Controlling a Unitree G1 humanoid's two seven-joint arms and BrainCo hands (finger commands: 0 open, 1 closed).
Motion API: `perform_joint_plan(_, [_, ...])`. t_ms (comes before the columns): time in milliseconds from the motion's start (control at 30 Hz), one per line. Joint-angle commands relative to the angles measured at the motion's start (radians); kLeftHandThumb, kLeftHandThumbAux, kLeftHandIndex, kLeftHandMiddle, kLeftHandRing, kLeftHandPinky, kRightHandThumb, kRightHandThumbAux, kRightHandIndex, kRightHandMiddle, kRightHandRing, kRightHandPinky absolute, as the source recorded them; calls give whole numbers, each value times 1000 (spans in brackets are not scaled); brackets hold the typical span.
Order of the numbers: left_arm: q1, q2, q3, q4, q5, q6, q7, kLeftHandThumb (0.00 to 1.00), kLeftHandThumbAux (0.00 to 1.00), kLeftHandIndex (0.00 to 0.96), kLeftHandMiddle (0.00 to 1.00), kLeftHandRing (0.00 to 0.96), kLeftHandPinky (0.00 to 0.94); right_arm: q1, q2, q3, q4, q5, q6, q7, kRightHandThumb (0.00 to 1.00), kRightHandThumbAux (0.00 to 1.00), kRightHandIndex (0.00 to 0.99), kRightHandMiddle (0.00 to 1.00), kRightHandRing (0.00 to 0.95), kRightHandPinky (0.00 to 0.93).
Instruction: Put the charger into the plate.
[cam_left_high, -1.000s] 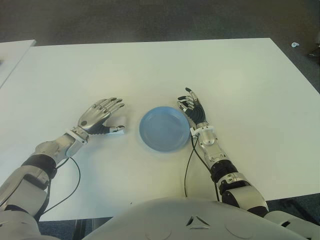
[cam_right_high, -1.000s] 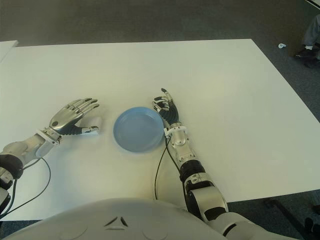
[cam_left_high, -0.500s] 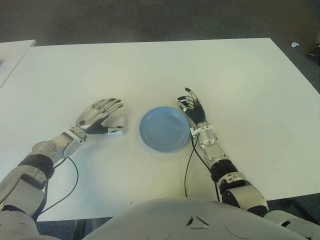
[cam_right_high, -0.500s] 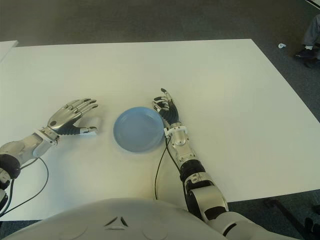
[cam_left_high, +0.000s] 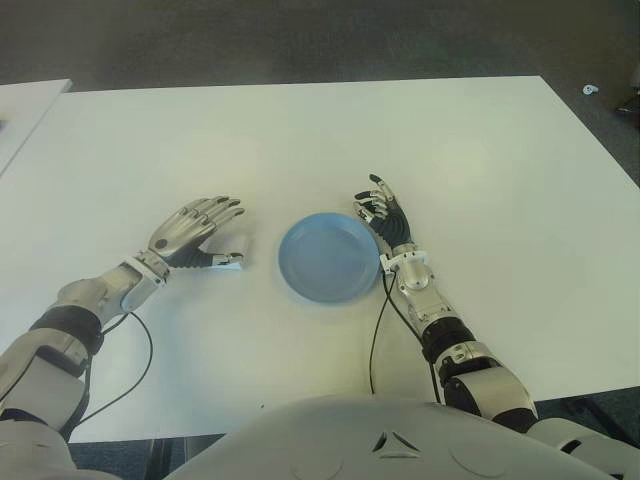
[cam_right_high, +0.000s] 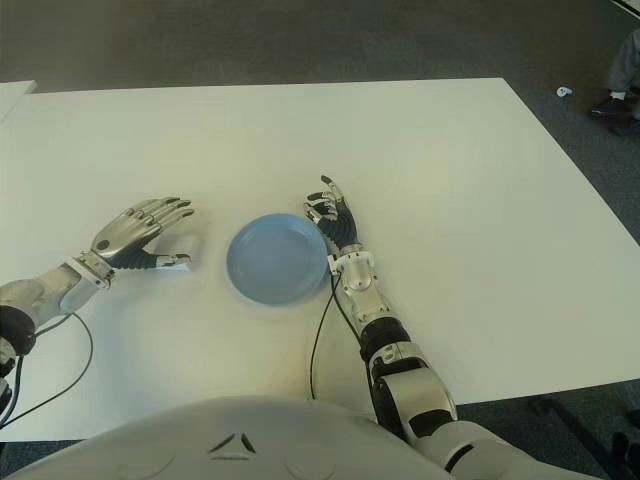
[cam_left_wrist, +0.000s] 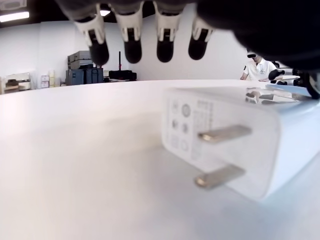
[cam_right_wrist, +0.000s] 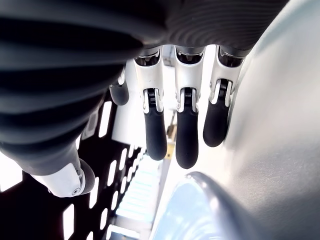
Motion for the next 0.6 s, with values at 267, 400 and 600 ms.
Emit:
perform_joint_plan(267, [-4,33,4,-25,26,-7,-18,228,179,0,0,0,0,40,-2,10,68,-18,11,-2,0,606,64,368,413,332])
perform_joint_plan(400, [-1,44,12,-45,23,-11,-20,235,175,0,0,0,0,37,-2,9,74,-20,9,-1,0,597,69,367,411,320])
perform_joint_plan(600, [4,61,27,-85,20,-16,-20,256,173,0,0,0,0,31,-2,8,85,-20,7,1,0,591,76,371,407,298])
